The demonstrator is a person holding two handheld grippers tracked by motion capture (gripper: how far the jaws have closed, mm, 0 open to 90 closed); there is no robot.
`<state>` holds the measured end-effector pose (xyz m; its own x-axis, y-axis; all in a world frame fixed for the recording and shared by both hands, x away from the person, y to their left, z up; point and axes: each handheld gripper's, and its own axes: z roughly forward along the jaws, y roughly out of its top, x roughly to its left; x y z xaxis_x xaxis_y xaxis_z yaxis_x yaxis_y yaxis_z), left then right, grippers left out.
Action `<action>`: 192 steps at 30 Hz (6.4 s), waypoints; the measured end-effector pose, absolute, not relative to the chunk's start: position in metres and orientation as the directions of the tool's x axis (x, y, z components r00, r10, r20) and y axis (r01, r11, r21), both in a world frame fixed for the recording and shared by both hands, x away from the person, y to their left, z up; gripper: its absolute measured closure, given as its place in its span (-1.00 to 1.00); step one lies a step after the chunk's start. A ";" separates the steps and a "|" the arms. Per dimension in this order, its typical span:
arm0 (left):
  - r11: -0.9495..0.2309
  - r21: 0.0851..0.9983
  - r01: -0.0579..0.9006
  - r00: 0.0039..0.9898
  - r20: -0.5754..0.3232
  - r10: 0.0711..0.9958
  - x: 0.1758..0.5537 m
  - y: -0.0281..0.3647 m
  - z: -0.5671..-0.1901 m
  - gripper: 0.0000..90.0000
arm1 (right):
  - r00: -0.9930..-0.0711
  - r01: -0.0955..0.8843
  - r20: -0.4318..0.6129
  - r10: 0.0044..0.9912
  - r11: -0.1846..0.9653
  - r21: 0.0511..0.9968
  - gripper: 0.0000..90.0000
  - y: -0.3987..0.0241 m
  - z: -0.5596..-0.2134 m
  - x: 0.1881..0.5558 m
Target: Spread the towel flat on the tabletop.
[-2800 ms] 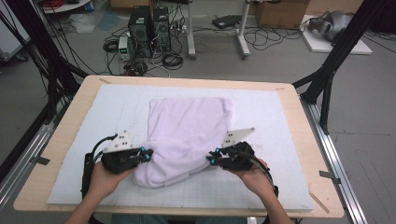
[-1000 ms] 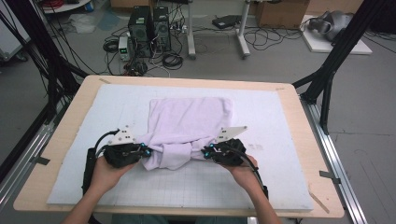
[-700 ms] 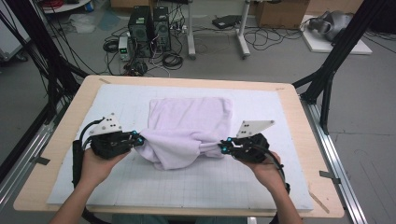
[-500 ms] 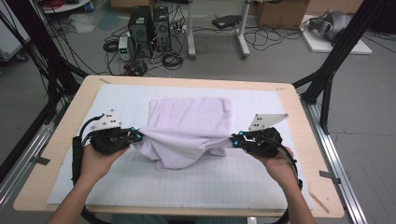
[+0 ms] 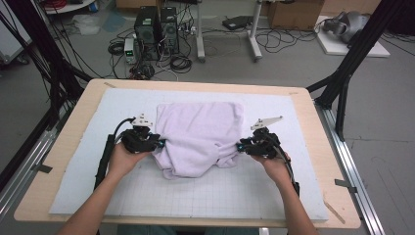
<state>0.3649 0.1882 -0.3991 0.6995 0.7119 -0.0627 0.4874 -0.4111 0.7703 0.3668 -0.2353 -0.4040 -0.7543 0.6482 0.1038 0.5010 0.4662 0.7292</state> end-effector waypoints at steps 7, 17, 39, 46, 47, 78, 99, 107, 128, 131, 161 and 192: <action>-0.383 0.818 0.429 0.726 -0.060 0.685 0.338 0.197 -0.372 0.14 | -0.779 0.400 0.022 0.626 0.470 0.787 0.33 -0.235 -0.379 0.336; -0.513 0.756 0.407 0.819 -0.054 0.571 0.317 0.165 -0.404 0.31 | -0.834 0.355 -0.006 0.552 0.546 0.759 0.38 -0.195 -0.406 0.327; -0.396 0.838 0.376 0.796 -0.074 0.600 0.313 0.186 -0.380 0.89 | -0.843 0.333 0.006 0.539 0.513 0.791 0.97 -0.180 -0.395 0.334; -0.360 0.871 0.333 0.782 -0.042 0.622 0.301 0.205 -0.349 0.89 | -0.847 0.289 -0.034 0.531 0.513 0.808 0.97 -0.204 -0.357 0.311; -0.359 0.873 0.330 0.781 -0.038 0.624 0.300 0.207 -0.347 0.89 | -0.850 0.281 -0.037 0.526 0.512 0.811 0.97 -0.206 -0.352 0.308; -0.431 0.804 0.410 0.714 0.010 0.700 0.325 0.200 -0.378 0.23 | -0.806 0.344 -0.004 0.592 0.475 0.810 0.39 -0.202 -0.379 0.336; -0.537 0.734 0.416 0.811 -0.032 0.585 0.302 0.183 -0.426 0.91 | -0.847 0.356 0.036 0.530 0.515 0.780 0.86 -0.155 -0.417 0.323; -0.473 0.813 0.340 0.822 -0.013 0.569 0.276 0.186 -0.390 0.91 | -0.860 0.287 -0.009 0.510 0.499 0.818 0.99 -0.180 -0.382 0.291; -0.469 0.799 0.377 0.775 0.005 0.631 0.292 0.193 -0.399 0.91 | -0.851 0.332 0.006 0.525 0.530 0.781 0.89 -0.143 -0.421 0.323; -0.456 0.808 0.373 0.779 -0.005 0.627 0.287 0.191 -0.395 0.91 | -0.856 0.322 0.016 0.517 0.509 0.798 0.90 -0.150 -0.412 0.316; -0.398 0.810 0.431 0.714 -0.036 0.700 0.291 0.202 -0.405 0.18 | -0.881 0.334 0.005 0.472 0.615 0.715 0.87 -0.099 -0.402 0.358; -0.485 0.711 0.509 0.697 -0.010 0.717 0.324 0.191 -0.432 0.84 | -0.825 0.365 -0.064 0.561 0.618 0.697 0.94 -0.118 -0.428 0.364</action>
<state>0.3244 0.1908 -0.4318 0.6971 0.7169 -0.0098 0.5087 -0.4850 0.7113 0.3635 -0.1182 -0.4276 -0.8255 0.5608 -0.0641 0.3654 0.6175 0.6965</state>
